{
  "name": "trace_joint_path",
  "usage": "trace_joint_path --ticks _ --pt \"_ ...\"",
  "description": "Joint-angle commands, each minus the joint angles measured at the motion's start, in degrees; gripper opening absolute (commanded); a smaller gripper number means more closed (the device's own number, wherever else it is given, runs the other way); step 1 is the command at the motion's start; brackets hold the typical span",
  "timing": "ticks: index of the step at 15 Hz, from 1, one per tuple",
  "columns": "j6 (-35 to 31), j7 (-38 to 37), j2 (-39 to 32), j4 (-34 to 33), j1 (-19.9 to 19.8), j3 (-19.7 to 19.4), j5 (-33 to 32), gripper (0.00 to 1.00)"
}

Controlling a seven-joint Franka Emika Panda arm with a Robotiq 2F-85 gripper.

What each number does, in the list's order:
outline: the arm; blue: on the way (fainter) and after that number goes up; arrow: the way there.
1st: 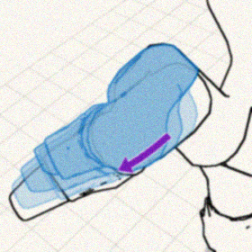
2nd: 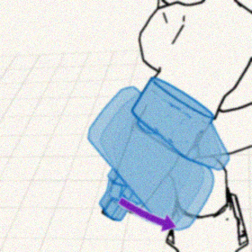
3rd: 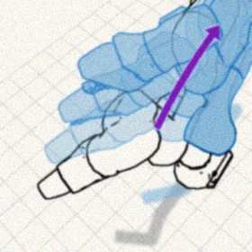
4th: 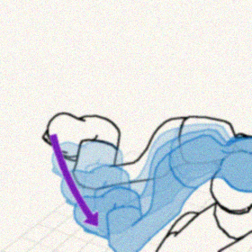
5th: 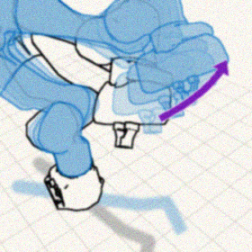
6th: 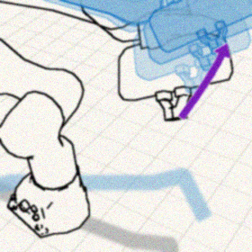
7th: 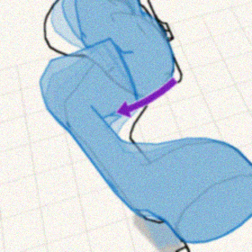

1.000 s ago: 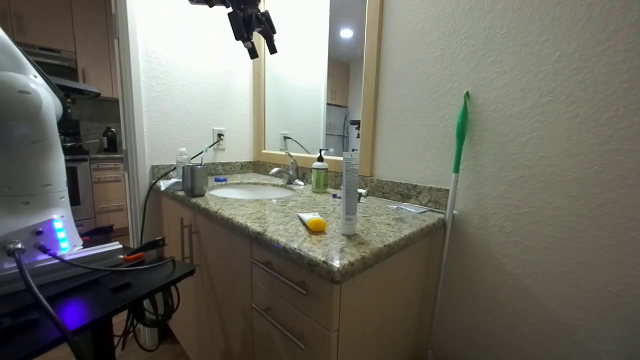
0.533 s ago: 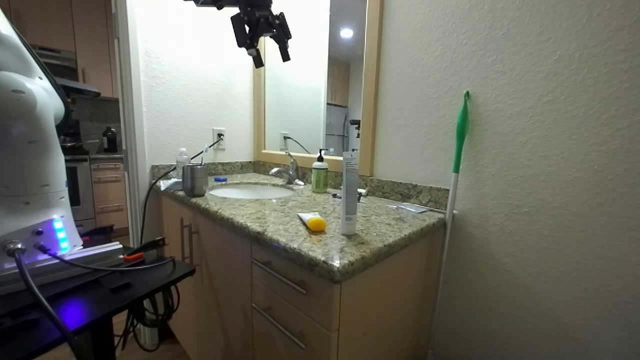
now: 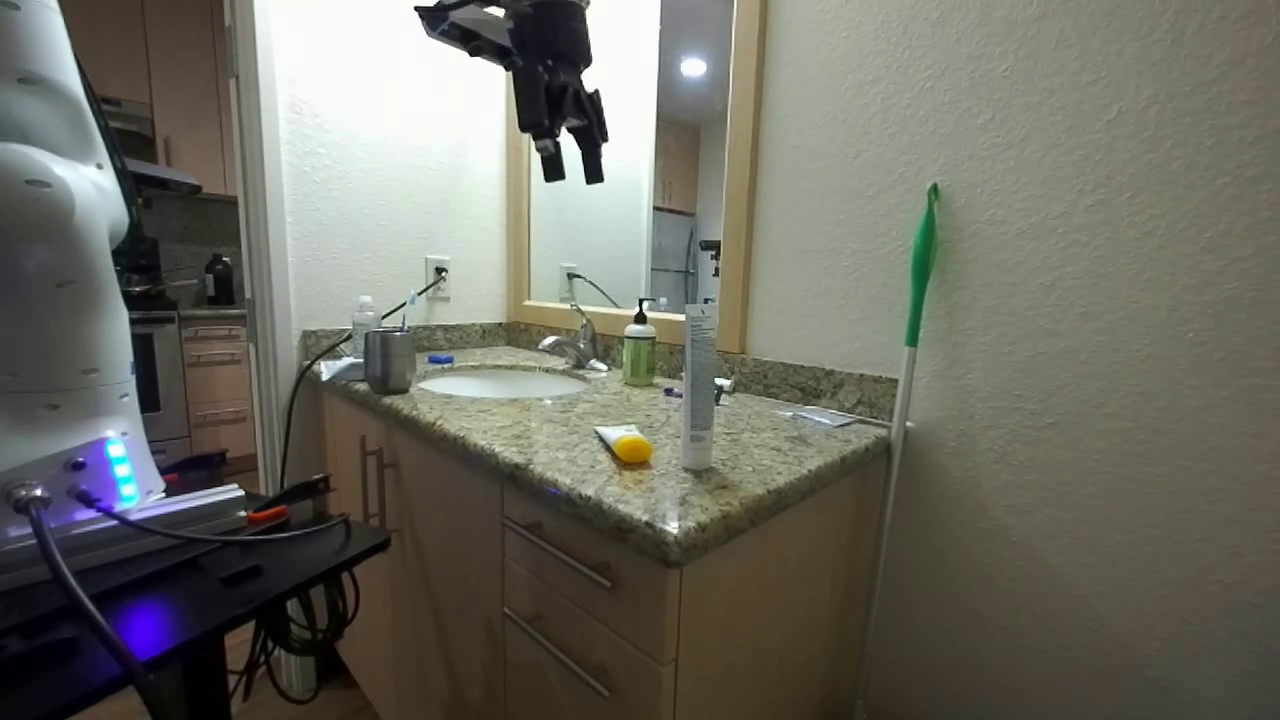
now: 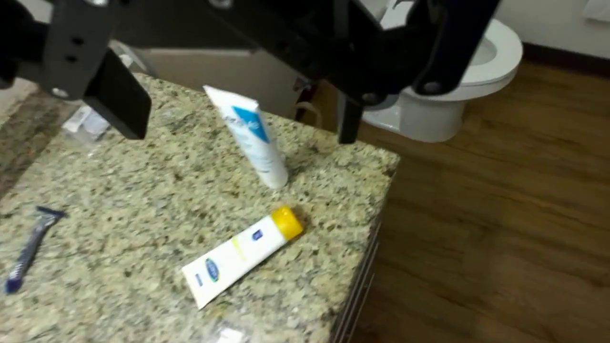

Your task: Move the white and blue tube to the left side of the counter

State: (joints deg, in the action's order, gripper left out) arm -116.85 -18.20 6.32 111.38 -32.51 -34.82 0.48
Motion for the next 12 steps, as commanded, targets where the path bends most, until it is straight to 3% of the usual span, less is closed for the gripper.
trace_joint_path --ticks 1,3,4,6,8,12 --pt "-5.98 -0.93 -14.77 -9.56 -1.85 -3.14 -0.39 1.00" --pt "-11.40 -2.98 -21.98 -14.52 -3.12 -4.27 2.91 1.00" --pt "-8.90 -1.73 -14.18 -7.99 -1.37 -3.70 0.39 1.00" --pt "-11.35 -2.63 -19.80 -11.83 -2.41 -4.08 1.81 1.00" --pt "-8.06 4.82 -15.04 -8.48 -2.86 -2.31 4.61 1.00" --pt "-3.61 18.97 -13.90 -9.73 -4.73 -2.29 6.06 1.00"
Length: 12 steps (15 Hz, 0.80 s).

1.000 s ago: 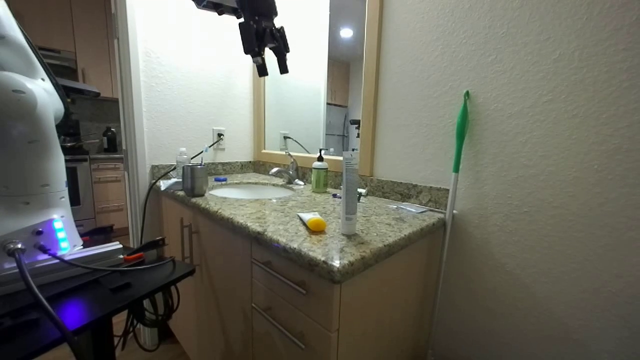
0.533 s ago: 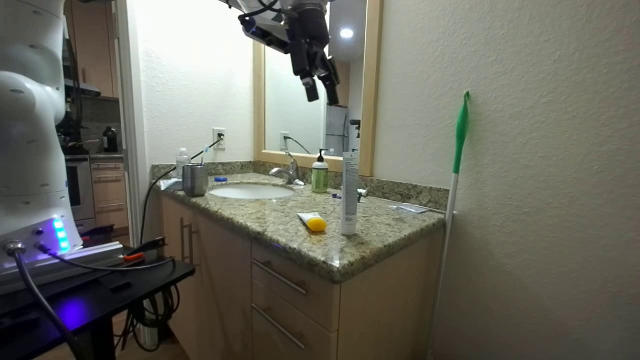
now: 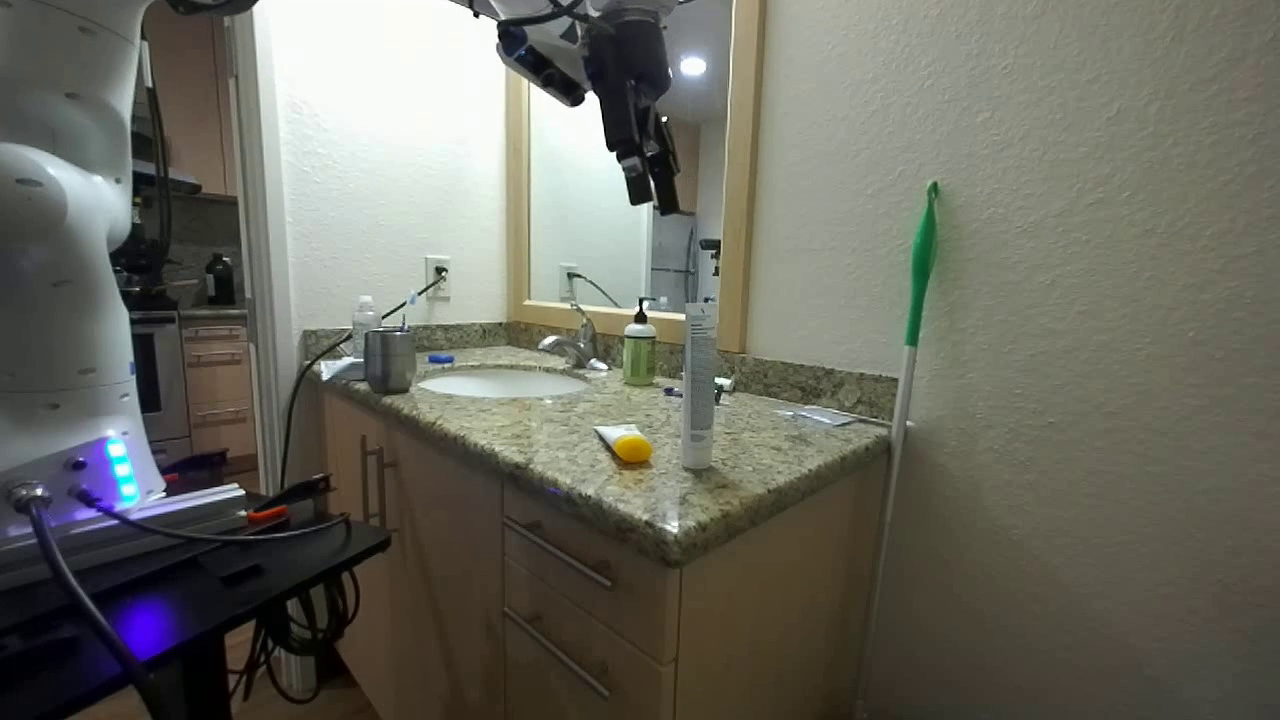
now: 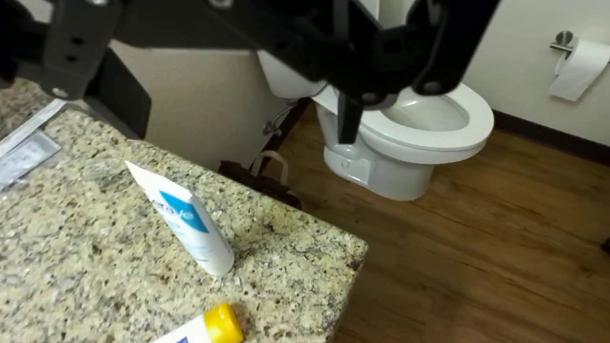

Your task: Move the white and blue tube to the left side of the counter

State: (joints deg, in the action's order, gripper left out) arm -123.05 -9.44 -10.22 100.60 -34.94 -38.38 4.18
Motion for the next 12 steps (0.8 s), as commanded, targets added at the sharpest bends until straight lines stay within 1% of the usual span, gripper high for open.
trace_joint_path --ticks 1,4,5,6,7,8,9,11,12 --pt "3.41 14.68 0.78 -0.54 -3.28 1.43 4.76 1.00" --pt "7.36 26.44 -3.63 -4.60 -5.77 2.75 11.90 1.00" --pt "9.51 28.90 -5.04 -6.07 -6.42 4.06 14.19 1.00" --pt "12.66 29.78 -6.02 -7.51 -6.90 5.48 15.67 1.00" --pt "16.72 29.55 -7.11 -9.39 -7.43 6.85 15.80 1.00" --pt "10.72 27.16 -3.22 -4.25 -7.19 6.36 13.28 1.00" --pt "12.94 27.23 -4.41 -5.69 -7.57 7.70 13.58 1.00" --pt "14.20 27.15 -5.84 -7.42 -7.75 8.89 13.53 1.00" --pt "15.47 30.76 -6.88 -8.29 -7.95 9.28 10.45 1.00"
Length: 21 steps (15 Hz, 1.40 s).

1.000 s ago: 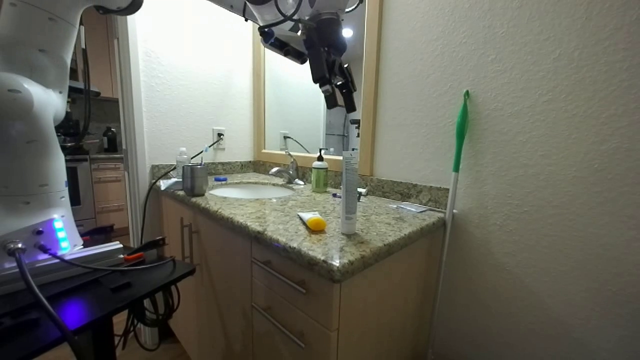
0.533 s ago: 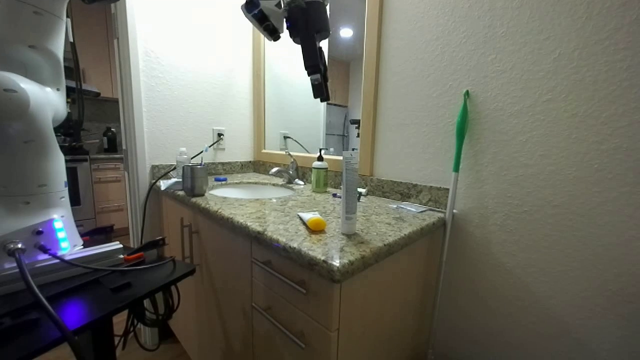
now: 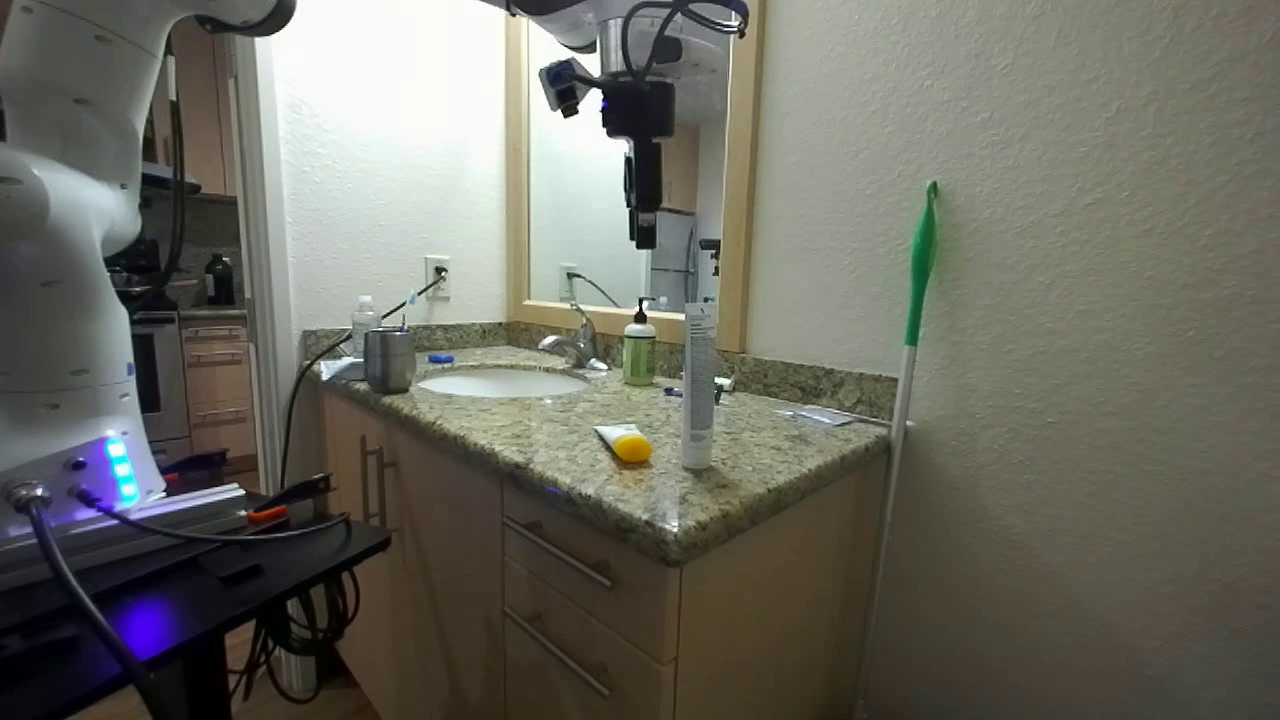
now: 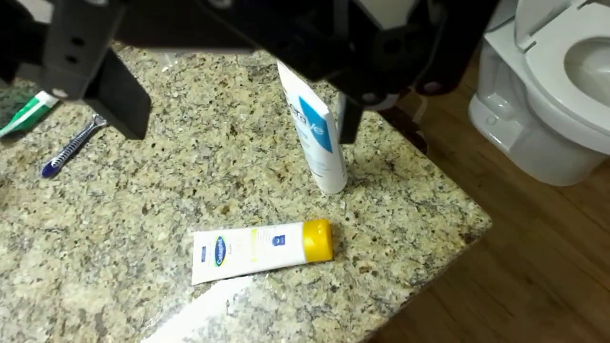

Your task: Move the white and blue tube to the left side of the counter

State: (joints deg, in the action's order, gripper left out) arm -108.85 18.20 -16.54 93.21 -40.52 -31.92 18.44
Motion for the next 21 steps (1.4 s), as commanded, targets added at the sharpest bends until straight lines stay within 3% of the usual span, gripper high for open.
trace_joint_path --ticks 1,4,7,10,11,14,17,19,21 --pt "1.18 3.43 -2.62 -2.57 -2.18 3.49 -7.07 1.00" --pt "0.48 5.77 -7.11 -5.86 -3.25 5.44 -13.44 1.00" --pt "-4.46 5.90 -9.90 -6.91 -3.94 7.26 -17.43 1.00" --pt "-13.33 -0.87 -12.93 -8.25 -5.75 9.30 -13.34 1.00" --pt "-10.60 0.25 -10.33 -5.59 -4.66 9.20 -16.70 1.00" --pt "-12.92 -1.46 -12.22 -7.09 -5.90 10.15 -15.45 1.00" --pt "-9.88 -2.68 -14.22 -9.02 -5.99 10.15 -17.34 1.00" --pt "-8.47 -2.81 -15.44 -10.19 -6.46 10.41 -17.83 0.74" --pt "-6.89 -1.99 -16.09 -11.18 -7.20 10.84 -17.62 0.60"
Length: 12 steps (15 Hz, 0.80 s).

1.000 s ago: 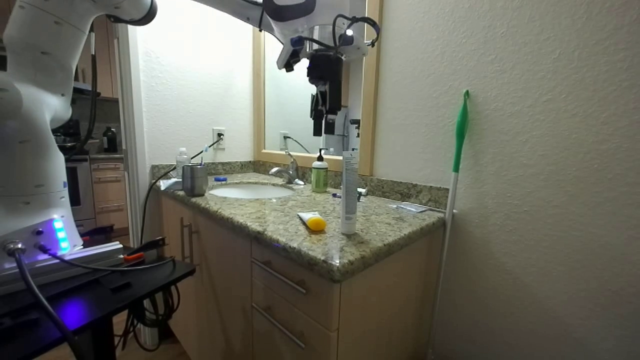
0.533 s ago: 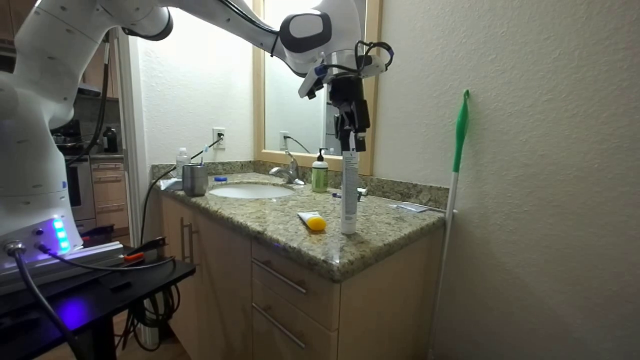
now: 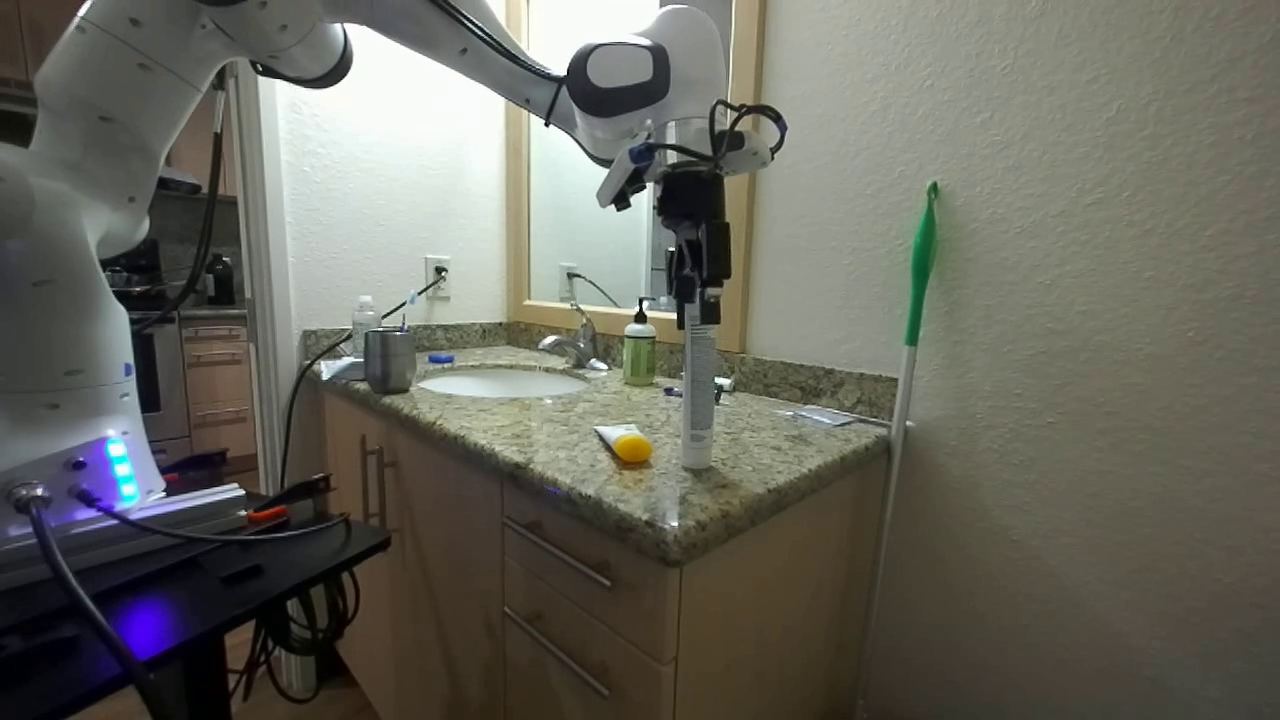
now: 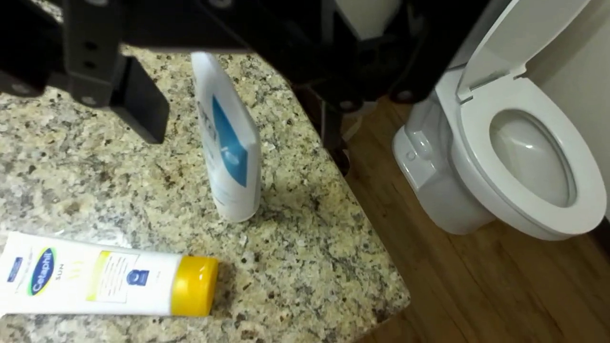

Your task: Move the white and blue tube to the left side of the counter

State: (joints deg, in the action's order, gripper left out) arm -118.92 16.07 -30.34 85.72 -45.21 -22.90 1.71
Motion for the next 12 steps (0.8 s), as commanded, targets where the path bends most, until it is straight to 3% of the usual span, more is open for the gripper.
trace_joint_path --ticks 1,8,9,12 --pt "3.35 0.12 -2.74 -4.11 -2.80 1.99 -0.89 0.53" --pt "3.89 0.22 -3.59 -6.60 -3.75 2.96 -0.86 0.05" --pt "4.17 0.42 -3.59 -6.79 -4.10 3.21 -0.55 0.01" --pt "9.13 -0.96 -2.70 -8.56 -4.50 4.65 1.41 0.03"
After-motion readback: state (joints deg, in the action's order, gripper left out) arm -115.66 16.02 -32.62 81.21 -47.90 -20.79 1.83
